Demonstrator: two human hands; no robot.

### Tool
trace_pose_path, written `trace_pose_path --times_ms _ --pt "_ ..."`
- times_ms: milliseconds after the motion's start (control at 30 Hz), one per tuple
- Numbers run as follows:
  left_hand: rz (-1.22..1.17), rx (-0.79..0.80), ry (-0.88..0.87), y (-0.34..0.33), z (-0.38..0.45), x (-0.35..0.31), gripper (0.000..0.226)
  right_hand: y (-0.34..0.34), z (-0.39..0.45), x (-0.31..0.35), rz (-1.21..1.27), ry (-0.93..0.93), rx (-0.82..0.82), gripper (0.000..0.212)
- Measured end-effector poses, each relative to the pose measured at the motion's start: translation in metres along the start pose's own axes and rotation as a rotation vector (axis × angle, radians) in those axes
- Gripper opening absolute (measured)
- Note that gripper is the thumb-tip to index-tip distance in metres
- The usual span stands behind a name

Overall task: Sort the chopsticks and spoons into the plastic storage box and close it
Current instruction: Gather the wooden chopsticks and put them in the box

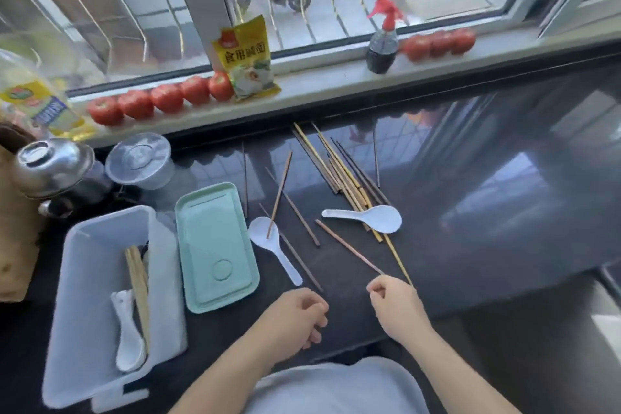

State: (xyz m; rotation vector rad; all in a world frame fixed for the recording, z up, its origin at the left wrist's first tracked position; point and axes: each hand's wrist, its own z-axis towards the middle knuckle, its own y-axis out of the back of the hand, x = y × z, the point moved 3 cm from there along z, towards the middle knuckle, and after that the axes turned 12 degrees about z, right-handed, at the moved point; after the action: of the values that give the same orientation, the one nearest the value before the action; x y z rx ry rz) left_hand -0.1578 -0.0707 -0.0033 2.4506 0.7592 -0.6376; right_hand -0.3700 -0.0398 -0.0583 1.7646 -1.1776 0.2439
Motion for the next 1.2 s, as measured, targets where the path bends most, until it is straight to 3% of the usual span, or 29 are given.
trace_pose_path --times_ms 67,133,200,267,400,567,633,700,833,900,933,1000,1067,1200 --pt "0.023 -0.043 0.014 0.008 0.003 -0.001 0.017 0.013 0.023 0.006 -0.101 0.124 -0.135 0.02" --pt "0.014 -0.104 0.038 0.024 0.004 0.01 0.015 0.022 0.057 0.019 -0.243 0.314 -0.244 0.037" --pt "-0.031 -0.17 0.088 0.042 0.0 0.027 0.014 0.028 0.092 0.026 -0.397 0.343 -0.228 0.059" --pt "-0.106 -0.228 0.127 0.058 -0.005 0.041 0.014 0.028 0.116 0.026 -0.464 0.289 -0.17 0.067" --pt "-0.196 -0.273 0.126 0.068 0.0 0.046 0.014 0.024 0.124 0.021 -0.555 0.368 -0.194 0.05" --pt "-0.065 -0.168 0.082 0.053 0.011 0.027 0.015 0.032 0.115 0.006 -0.453 0.55 -0.273 0.04" --pt "-0.001 -0.167 0.086 0.053 0.014 0.02 0.016 0.051 0.117 0.001 -0.357 0.5 -0.412 0.038" --pt "0.065 -0.179 0.097 0.053 0.018 0.014 0.016 0.075 0.123 -0.012 -0.31 0.322 -0.568 0.039" --pt "0.144 -0.183 0.137 0.054 0.031 0.012 0.016 0.092 0.143 -0.038 -0.384 -0.02 -0.518 0.041" --pt "0.093 -0.2 0.163 0.058 0.036 0.013 0.016 0.084 0.141 -0.018 -0.395 0.05 -0.558 0.032" --pt "0.047 -0.223 0.18 0.061 0.039 0.014 0.016 0.074 0.134 0.004 -0.408 0.171 -0.581 0.023" --pt "-0.045 -0.283 0.223 0.073 0.046 0.02 0.017 0.029 0.111 0.057 -0.465 0.513 -0.477 0.013" --pt "-0.098 -0.347 0.264 0.086 0.05 0.027 0.021 -0.039 0.08 0.101 -0.504 0.714 -0.178 0.023" --pt "-0.147 -0.391 0.288 0.102 0.052 0.038 0.023 -0.116 0.066 0.135 -0.735 0.582 0.085 0.037"
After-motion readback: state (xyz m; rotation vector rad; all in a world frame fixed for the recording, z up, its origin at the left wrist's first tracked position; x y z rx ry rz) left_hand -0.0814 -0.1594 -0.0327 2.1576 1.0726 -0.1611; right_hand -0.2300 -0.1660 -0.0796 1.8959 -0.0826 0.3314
